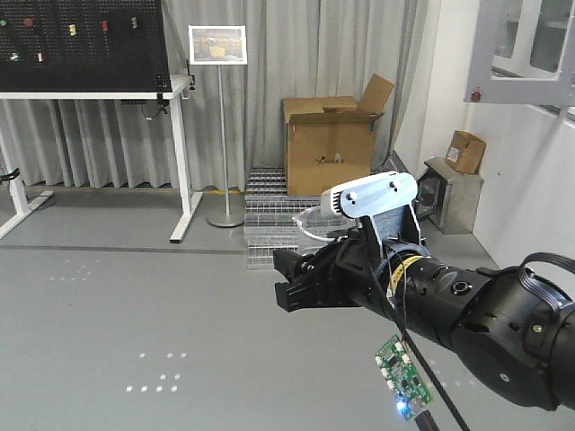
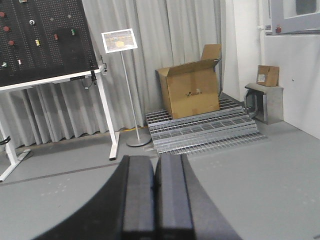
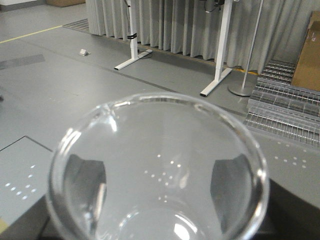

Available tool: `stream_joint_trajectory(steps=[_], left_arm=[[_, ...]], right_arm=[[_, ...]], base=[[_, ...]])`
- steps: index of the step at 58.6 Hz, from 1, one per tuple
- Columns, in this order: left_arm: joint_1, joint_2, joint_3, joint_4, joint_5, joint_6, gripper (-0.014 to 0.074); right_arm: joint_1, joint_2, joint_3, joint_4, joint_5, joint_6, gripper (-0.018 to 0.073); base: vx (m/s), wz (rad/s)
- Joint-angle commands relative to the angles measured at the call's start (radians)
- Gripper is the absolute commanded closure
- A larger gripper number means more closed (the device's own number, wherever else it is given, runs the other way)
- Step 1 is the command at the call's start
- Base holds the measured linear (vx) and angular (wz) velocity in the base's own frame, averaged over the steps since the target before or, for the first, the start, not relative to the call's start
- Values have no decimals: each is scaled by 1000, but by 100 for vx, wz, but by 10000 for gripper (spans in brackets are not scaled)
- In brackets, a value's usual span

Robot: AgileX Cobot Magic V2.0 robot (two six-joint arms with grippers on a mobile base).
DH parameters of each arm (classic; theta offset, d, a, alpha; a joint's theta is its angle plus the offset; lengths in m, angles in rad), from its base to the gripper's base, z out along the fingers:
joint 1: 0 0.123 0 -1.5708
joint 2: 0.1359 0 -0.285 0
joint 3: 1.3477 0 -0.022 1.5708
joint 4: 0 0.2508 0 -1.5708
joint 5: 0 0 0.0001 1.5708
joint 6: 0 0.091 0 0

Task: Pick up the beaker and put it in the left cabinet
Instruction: 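Hold the beaker in the right gripper while the base drives to the cabinet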

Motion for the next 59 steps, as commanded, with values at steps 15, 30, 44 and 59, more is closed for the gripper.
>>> stream_joint_trajectory(steps=[15, 30, 44, 59], left_arm=[[-1, -19, 16, -3, -75, -3, 595], [-1, -19, 16, -3, -75, -3, 595], [-1, -19, 16, -3, -75, -3, 595], [-1, -19, 16, -3, -75, -3, 595]], right_arm=[[-4, -37, -31, -2, -80, 2, 568], [-4, -37, -31, -2, -80, 2, 568], [-4, -37, -31, -2, -80, 2, 568], [-4, -37, -31, -2, -80, 2, 568]], base=[[73, 0], [72, 6], [70, 2], [65, 0]])
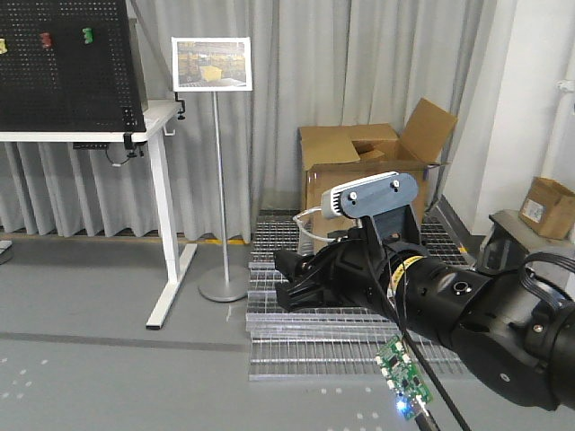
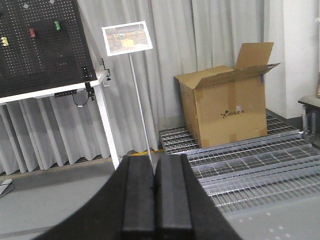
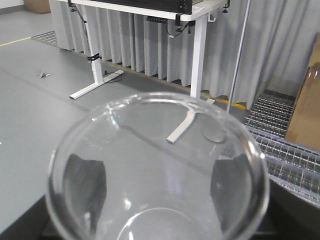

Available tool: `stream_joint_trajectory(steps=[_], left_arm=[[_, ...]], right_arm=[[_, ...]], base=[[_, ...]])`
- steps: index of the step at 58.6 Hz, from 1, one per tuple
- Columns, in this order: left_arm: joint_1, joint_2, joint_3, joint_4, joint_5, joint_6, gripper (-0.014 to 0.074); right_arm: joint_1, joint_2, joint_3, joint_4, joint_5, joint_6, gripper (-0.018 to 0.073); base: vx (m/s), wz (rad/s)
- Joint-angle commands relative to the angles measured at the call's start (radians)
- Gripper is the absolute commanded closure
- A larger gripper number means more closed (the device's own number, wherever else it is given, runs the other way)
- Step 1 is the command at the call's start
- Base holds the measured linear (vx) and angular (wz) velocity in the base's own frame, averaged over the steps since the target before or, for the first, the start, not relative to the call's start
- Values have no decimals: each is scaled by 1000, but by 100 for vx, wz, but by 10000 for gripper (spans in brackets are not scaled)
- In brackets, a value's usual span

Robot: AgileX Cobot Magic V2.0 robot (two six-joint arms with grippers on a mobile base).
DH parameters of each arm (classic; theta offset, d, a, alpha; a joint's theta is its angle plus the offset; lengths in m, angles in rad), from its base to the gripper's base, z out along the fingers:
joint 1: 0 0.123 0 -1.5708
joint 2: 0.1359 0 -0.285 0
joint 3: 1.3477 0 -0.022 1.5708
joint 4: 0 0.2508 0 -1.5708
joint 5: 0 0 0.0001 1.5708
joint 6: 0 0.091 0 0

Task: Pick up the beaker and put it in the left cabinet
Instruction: 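Hold the beaker in the right gripper while the base drives to the cabinet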

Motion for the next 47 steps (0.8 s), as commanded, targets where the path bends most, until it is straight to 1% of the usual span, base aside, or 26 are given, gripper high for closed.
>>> stream_joint_trajectory(steps=[1, 22, 47], left_arm=[[-1, -19, 16, -3, -75, -3, 595], [-1, -19, 16, -3, -75, -3, 595], [-1, -19, 16, -3, -75, -3, 595]], right_arm=[[-4, -37, -31, -2, -81, 2, 568], [-4, -37, -31, -2, -81, 2, 568], [-4, -37, -31, -2, -81, 2, 568]], base=[[63, 1], [57, 2], [46, 2]])
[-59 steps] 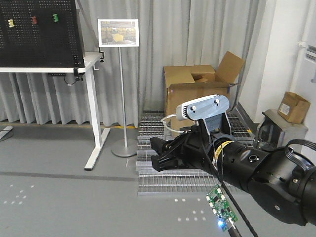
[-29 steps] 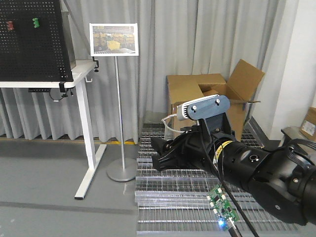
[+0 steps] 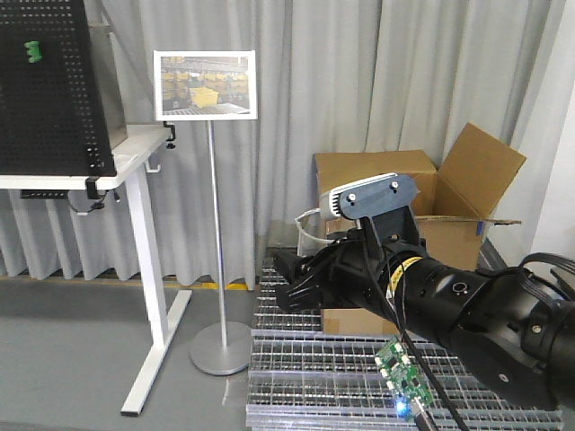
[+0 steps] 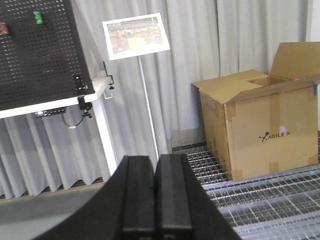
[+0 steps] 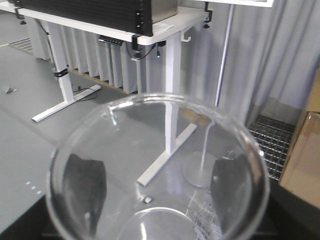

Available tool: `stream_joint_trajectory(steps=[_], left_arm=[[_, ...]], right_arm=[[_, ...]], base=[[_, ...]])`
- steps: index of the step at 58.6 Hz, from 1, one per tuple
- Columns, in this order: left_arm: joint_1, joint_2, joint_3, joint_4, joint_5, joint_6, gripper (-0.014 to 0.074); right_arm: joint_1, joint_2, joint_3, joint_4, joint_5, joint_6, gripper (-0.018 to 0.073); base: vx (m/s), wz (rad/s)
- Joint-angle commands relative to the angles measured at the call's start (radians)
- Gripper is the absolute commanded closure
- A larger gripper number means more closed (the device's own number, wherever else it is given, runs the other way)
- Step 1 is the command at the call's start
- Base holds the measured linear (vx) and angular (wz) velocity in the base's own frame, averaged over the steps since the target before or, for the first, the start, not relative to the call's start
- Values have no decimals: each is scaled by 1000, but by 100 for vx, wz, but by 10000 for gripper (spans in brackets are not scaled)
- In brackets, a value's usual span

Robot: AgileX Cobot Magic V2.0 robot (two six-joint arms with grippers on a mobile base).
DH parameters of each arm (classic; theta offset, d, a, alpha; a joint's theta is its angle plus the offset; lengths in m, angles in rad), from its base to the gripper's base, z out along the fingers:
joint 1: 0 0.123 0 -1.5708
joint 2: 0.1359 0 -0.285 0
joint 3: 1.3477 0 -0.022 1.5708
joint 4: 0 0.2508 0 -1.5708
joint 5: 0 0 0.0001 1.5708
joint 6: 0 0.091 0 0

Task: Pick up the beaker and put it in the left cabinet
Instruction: 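Hold the beaker in the right gripper while the base drives to the cabinet, then move the held beaker into the cabinet over the blue tray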

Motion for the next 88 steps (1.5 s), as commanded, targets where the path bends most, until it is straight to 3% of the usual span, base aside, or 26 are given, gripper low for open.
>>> stream_joint_trajectory(steps=[1, 29, 88], left_arm=[[-1, -19, 16, -3, -75, -3, 595], [-1, -19, 16, -3, -75, -3, 595], [-1, -19, 16, -3, -75, -3, 595]], right_arm=[[-4, -39, -31, -2, -84, 2, 568], [-4, -39, -31, -2, -84, 2, 568], [-4, -39, -31, -2, -81, 2, 568]], base=[[40, -11], [34, -38], [25, -79]])
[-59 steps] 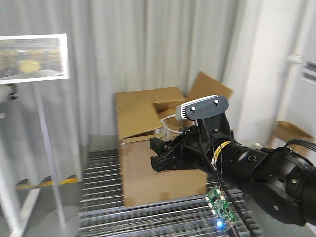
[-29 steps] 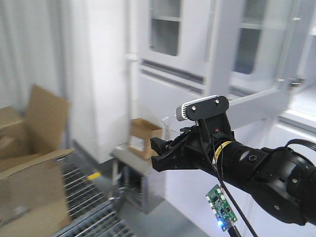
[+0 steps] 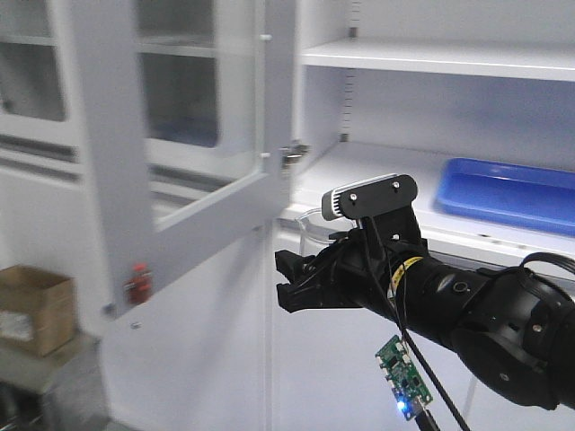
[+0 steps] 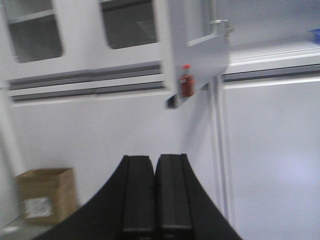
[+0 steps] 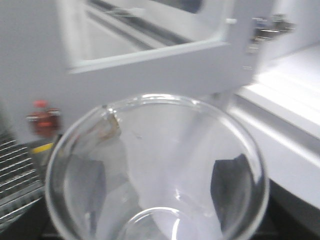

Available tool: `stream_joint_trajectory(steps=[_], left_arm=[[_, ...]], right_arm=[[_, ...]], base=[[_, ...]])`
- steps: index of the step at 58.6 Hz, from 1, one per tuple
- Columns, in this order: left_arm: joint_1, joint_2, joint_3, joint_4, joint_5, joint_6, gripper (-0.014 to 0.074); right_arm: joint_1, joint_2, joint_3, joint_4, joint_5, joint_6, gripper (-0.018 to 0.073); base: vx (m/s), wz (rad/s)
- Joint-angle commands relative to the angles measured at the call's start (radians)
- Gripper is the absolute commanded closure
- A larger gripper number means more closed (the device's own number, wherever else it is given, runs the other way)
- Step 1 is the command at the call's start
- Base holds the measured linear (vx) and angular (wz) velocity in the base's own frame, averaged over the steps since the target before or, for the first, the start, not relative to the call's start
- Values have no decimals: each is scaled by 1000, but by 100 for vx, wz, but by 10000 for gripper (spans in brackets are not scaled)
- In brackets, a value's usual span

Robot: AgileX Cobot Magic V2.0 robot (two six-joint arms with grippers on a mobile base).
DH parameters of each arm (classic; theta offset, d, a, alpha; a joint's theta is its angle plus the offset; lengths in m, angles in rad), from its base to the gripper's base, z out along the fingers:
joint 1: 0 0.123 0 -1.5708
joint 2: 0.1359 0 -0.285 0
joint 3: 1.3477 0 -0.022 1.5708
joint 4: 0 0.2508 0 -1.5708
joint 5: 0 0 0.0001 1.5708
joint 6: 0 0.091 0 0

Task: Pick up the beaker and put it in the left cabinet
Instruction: 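Move the held beaker into the cabinet over the blue tray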

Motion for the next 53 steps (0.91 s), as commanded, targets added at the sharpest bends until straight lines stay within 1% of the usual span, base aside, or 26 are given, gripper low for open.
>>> stream_joint_trajectory(steps=[1, 15, 30, 53], left_arm=[[-1, -19, 16, -3, -75, -3, 595], [-1, -19, 16, -3, -75, -3, 595], [-1, -19, 16, -3, -75, -3, 595], [-1, -19, 16, -3, -75, -3, 595]], right_arm=[[-4, -41, -31, -2, -83, 2, 568], [-4, -41, -31, -2, -83, 2, 568], [-4, -41, -31, -2, -83, 2, 568], [-4, -41, -31, -2, -79, 2, 568]], base=[[24, -71], [24, -65], [23, -52], [26, -25]])
